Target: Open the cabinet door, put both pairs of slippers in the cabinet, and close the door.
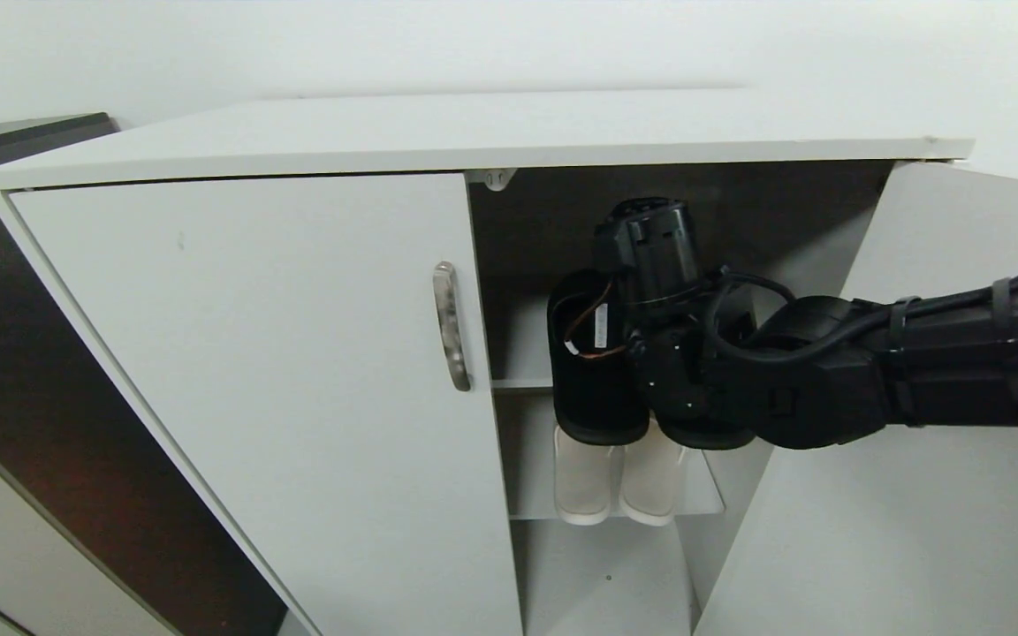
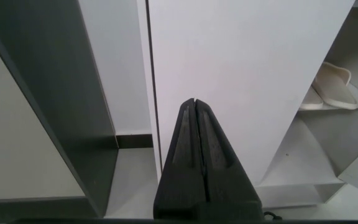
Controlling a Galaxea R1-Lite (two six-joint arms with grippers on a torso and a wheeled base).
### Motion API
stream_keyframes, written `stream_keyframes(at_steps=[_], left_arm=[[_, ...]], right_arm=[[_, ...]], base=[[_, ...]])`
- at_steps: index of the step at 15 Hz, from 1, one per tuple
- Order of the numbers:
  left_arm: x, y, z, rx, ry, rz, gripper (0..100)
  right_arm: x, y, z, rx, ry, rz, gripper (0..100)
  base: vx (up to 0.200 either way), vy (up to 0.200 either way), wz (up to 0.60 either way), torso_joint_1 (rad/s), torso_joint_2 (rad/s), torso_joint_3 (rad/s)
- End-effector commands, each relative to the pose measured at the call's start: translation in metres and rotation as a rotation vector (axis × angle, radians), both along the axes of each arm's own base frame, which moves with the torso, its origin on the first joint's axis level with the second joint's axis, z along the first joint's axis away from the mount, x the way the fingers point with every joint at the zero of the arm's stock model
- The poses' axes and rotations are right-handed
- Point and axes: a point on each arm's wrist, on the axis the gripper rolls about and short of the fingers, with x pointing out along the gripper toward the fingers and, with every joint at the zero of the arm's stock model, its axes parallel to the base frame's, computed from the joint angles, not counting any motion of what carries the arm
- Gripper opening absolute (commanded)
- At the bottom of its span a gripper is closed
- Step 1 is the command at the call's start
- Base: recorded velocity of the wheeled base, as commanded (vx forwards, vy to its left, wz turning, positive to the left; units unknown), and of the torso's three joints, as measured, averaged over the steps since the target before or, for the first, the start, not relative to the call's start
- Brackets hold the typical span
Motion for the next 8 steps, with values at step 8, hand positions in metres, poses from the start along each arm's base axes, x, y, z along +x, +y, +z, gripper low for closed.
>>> stream_keyframes(at_steps=[8], left_arm=[[0.0, 0.0, 0.0, -0.002, -0.001, 0.0, 0]], right_arm=[[0.031, 0.001, 0.01, 0.02, -0.011, -0.032, 0]], base=[[0.0, 0.0, 0.0, 0.0, 0.0, 0.0]])
